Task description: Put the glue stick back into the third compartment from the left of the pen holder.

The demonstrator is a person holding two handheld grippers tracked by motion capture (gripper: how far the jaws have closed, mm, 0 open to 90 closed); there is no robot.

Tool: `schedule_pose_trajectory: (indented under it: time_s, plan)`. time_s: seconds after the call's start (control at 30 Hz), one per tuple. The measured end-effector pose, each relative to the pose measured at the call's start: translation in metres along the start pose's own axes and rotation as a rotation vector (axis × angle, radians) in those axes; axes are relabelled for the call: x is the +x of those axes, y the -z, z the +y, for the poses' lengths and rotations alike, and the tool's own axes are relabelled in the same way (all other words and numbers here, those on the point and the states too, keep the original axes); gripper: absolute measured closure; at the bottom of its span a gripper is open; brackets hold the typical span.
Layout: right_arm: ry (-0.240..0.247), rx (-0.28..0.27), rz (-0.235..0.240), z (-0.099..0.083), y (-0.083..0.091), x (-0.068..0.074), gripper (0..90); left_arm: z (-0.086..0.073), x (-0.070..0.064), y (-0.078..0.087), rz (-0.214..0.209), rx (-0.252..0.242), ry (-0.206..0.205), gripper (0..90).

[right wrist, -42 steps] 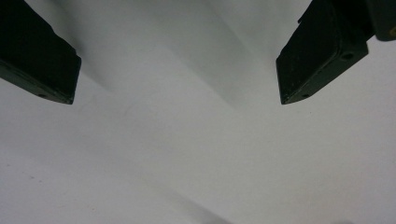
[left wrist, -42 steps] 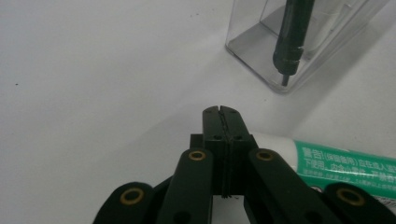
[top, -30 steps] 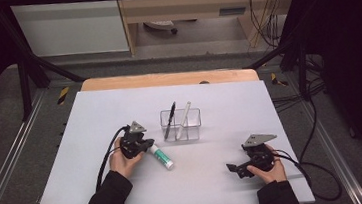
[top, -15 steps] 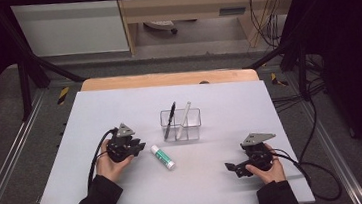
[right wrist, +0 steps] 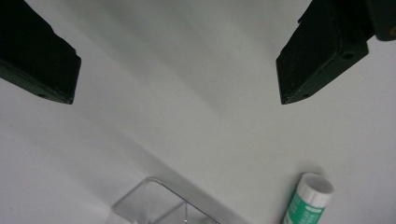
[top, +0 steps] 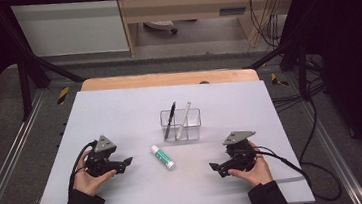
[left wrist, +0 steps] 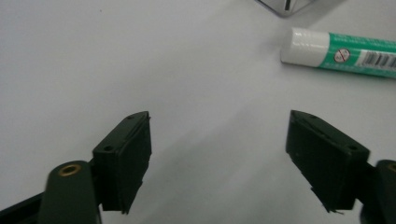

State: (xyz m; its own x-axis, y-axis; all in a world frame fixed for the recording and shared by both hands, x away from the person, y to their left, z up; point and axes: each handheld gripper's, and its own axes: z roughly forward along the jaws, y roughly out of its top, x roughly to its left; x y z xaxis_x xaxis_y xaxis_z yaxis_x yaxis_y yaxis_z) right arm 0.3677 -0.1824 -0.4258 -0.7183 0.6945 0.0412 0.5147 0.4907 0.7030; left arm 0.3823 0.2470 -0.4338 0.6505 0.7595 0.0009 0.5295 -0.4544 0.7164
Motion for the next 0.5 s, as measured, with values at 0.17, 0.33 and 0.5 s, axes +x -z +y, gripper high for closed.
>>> schedule_pose_trajectory:
  time_s: [0.17,0.33,0.5]
  plan:
    - [0.034,0.031,0.008,0.02,-0.01,0.014,0.6,-0.011,0.002,0.005,-0.008,0.001,0.001,12.1]
    - [0.034,0.024,0.033,0.041,-0.019,0.027,1.1,-0.019,0.004,0.011,-0.006,-0.006,0.001,9.0]
    - [0.052,0.049,0.028,0.062,-0.031,0.041,2.2,-0.027,0.009,0.014,-0.003,-0.013,0.025,7.3]
